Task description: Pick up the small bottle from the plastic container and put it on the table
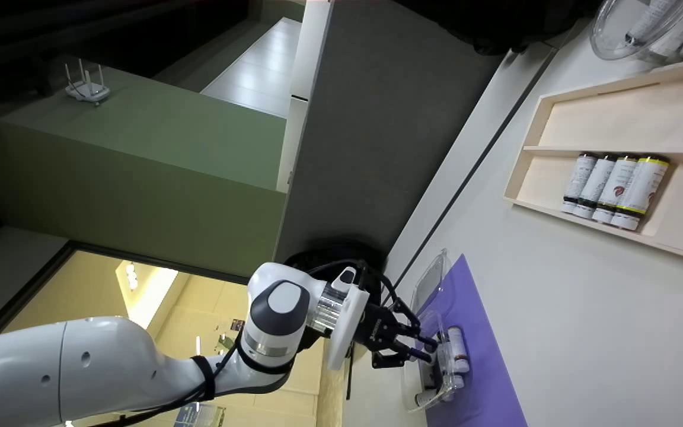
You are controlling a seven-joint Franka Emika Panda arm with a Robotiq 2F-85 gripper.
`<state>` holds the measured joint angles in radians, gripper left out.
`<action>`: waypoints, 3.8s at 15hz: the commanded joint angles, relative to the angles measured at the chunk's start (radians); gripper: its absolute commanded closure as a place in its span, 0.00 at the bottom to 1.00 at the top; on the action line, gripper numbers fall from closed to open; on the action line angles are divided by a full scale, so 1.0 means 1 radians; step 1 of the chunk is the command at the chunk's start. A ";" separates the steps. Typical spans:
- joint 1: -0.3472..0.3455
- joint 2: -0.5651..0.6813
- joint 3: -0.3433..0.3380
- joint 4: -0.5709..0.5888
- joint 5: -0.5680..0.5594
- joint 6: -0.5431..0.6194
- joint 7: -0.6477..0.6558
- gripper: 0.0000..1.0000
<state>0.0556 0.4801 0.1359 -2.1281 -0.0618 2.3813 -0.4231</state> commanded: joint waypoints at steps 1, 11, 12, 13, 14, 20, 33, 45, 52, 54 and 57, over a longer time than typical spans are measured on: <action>-0.032 0.005 0.030 0.043 0.010 -0.101 -0.073 0.38; -0.043 0.063 0.059 0.099 -0.161 -0.063 -0.430 0.00; -0.051 0.069 0.069 0.103 -0.143 -0.064 -0.489 0.00; -0.058 0.073 0.079 0.107 -0.127 -0.072 -0.541 0.00; -0.063 0.077 0.085 0.111 -0.115 -0.083 -0.587 0.00; -0.072 0.096 0.093 0.126 -0.063 -0.067 -0.789 0.00; -0.071 0.104 0.092 0.135 0.072 -0.072 -0.888 0.77; -0.052 0.095 0.066 0.125 0.101 -0.043 -0.786 0.93; -0.090 0.106 0.113 0.128 0.214 -0.019 -0.819 0.93; -0.086 0.105 0.110 0.127 0.224 -0.027 -0.806 0.93; -0.068 0.102 0.089 0.123 0.201 -0.017 -0.773 0.93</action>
<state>-0.0186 0.5813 0.2306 -2.0144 0.1444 2.3650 -1.2419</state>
